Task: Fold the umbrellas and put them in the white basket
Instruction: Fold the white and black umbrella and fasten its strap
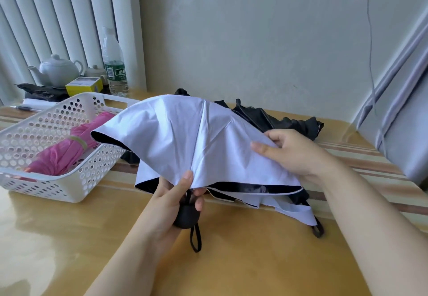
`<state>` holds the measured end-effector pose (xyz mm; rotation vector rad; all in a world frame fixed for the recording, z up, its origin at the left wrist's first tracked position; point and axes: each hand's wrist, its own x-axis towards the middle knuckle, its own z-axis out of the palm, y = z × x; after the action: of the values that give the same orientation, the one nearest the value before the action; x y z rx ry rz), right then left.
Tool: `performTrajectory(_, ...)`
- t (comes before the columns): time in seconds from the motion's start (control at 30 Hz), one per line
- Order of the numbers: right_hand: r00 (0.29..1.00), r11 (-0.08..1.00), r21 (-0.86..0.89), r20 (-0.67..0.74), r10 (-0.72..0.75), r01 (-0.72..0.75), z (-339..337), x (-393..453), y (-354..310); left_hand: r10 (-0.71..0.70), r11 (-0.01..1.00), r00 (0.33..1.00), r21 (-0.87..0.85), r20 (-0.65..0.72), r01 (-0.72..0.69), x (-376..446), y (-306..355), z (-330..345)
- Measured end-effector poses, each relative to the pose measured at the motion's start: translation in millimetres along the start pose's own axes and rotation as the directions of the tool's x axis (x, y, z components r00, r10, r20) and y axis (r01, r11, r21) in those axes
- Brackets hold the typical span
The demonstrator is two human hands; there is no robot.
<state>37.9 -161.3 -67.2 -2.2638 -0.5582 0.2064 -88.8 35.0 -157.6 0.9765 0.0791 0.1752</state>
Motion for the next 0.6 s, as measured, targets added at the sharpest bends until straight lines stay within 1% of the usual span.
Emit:
performTrajectory(0.03,0.999,0.998,0.059,0.05,0.003,-0.006,-5.6,-3.6,3.3,0.0,1.0,1.0,-0.003,-0.013,0.0,0.2,0.5,-0.4)
performTrajectory(0.1,0.986,0.961,0.268,0.167,0.024,-0.069,-16.8,-10.8,10.3,0.009,1.0,0.999,0.007,-0.039,-0.008,0.5,1.3,-1.1)
performTrajectory(0.17,0.963,0.838,0.511,0.263,0.061,-0.192,-26.7,-18.4,16.6,0.028,0.999,0.998,0.028,-0.059,-0.027,0.3,1.0,-0.5)
performTrajectory(0.2,0.952,0.78,0.573,0.293,0.093,-0.253,-30.7,-22.7,18.9,0.042,0.998,0.997,0.045,-0.059,-0.04,0.1,0.8,0.2)
performTrajectory(0.23,0.938,0.757,0.584,0.328,0.11,-0.293,-33.6,-26.7,22.1,0.056,0.997,0.997,0.063,-0.061,-0.052,0.1,0.6,0.5)
performTrajectory(0.27,0.924,0.763,0.56,0.359,0.128,-0.323,-34.8,-29.6,24.7,0.067,0.995,0.996,0.078,-0.066,-0.062,0.3,0.4,0.7)
performTrajectory(0.3,0.917,0.793,0.517,0.378,0.127,-0.323,-34.7,-32.2,26.1,0.075,0.994,0.995,0.088,-0.072,-0.068,0.7,0.4,0.9)
performTrajectory(0.33,0.921,0.823,0.48,0.37,0.124,-0.304,-34.3,-34.9,25.3,0.08,0.992,0.994,0.099,-0.07,-0.073,1.0,0.4,0.6)
performTrajectory(0.37,0.938,0.84,0.477,0.331,0.103,-0.26,-35.0,-36.9,23.5,0.083,0.991,0.994,0.112,-0.065,-0.075,1.2,0.3,0.4)
performTrajectory(0.4,0.966,0.838,0.51,0.25,0.072,-0.195,-37.1,-39.4,20.3,0.088,0.989,0.994,0.123,-0.06,-0.08,1.1,-0.1,0.4)
performTrajectory(0.43,0.99,0.818,0.565,0.137,0.032,-0.105,-42.2,-41.7,18.6,0.096,0.987,0.994,0.131,-0.055,-0.088,0.4,0.1,0.9)
performTrajectory(0.47,1.0,0.784,0.62,0.028,0.0,-0.017,-47.5,-44.2,15.0,0.107,0.986,0.993,0.131,-0.052,-0.099,0.1,0.4,1.4)
performTrajectory(0.5,0.998,0.774,0.63,-0.042,-0.036,0.055,-53.4,-45.8,13.9,0.118,0.987,0.992,0.12,-0.053,-0.111,0.0,0.6,1.3)
performTrajectory(0.53,0.996,0.81,0.58,-0.067,-0.059,0.087,-58.0,-47.5,13.4,0.126,0.988,0.99,0.096,-0.062,-0.12,0.4,0.7,0.3)
performTrajectory(0.6,0.999,0.938,0.343,-0.005,-0.053,0.051,-61.8,-51.6,20.8,0.127,0.991,0.988,0.042,-0.088,-0.123,1.7,1.9,-2.9)
